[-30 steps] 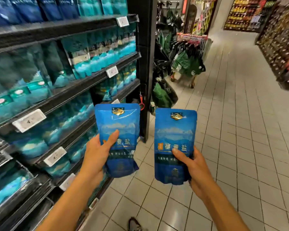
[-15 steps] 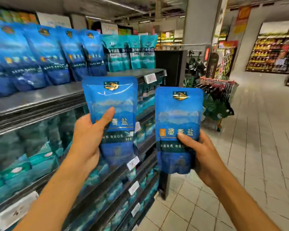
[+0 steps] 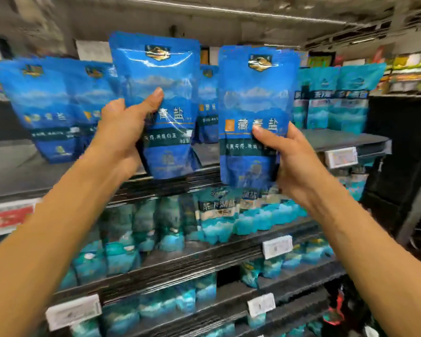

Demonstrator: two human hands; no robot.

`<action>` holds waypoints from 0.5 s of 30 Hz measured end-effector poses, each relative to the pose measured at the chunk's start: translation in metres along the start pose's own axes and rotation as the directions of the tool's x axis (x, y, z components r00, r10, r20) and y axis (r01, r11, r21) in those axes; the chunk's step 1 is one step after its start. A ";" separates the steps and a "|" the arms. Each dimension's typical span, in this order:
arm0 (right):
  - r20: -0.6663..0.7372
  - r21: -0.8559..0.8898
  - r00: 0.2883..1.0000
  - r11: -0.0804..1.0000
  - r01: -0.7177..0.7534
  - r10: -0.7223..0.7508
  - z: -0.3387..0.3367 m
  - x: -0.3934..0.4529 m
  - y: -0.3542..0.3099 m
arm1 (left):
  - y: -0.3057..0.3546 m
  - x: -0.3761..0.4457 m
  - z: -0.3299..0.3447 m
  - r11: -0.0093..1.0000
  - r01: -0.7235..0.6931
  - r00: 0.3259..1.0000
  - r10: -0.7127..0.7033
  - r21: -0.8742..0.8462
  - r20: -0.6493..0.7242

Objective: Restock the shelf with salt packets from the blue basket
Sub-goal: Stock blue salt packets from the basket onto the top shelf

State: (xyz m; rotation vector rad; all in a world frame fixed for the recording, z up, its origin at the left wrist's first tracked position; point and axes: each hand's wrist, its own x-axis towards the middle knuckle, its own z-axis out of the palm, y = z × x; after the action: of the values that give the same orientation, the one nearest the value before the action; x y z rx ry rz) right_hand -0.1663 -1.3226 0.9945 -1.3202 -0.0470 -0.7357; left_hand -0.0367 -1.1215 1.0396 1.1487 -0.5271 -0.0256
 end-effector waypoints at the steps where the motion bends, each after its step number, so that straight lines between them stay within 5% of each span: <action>1: 0.052 0.026 0.999 1.000 -0.012 0.011 0.009 0.018 0.003 | 0.004 0.008 -0.007 1.000 -0.011 0.999 0.011 0.012 -0.052; 8: 0.322 0.081 0.939 0.985 -0.152 0.119 0.095 0.096 0.036 | 0.023 0.045 -0.090 0.987 -0.074 0.967 0.107 0.145 -0.232; 15: 0.415 0.075 0.880 0.955 -0.288 0.233 0.192 0.126 0.076 | 0.036 0.064 -0.174 0.978 -0.073 0.942 0.133 0.197 -0.307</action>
State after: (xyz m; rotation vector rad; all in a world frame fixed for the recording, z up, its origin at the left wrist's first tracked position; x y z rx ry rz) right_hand 0.0412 -1.2058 1.0381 -1.2984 -0.2413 -0.2169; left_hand 0.0818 -0.9743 1.0430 1.2734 -0.3036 0.3021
